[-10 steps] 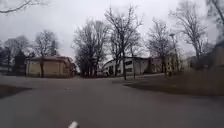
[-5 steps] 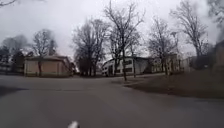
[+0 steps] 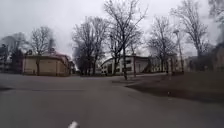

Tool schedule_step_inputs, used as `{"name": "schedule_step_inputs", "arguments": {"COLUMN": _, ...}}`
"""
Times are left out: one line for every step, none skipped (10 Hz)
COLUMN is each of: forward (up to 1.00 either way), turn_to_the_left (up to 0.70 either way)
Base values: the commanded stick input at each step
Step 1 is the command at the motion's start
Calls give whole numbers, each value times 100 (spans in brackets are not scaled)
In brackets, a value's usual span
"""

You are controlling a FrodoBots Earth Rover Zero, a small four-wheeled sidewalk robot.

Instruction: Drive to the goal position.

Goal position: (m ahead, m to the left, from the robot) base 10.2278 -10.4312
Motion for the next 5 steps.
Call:
{"name": "schedule_step_inputs", "arguments": {"forward": 100, "turn_to_the_left": 40}}
{"name": "schedule_step_inputs", "arguments": {"forward": 100, "turn_to_the_left": 40}}
{"name": "schedule_step_inputs", "arguments": {"forward": 100, "turn_to_the_left": 40}}
{"name": "schedule_step_inputs", "arguments": {"forward": 100, "turn_to_the_left": 34}}
{"name": "schedule_step_inputs", "arguments": {"forward": 100, "turn_to_the_left": 10}}
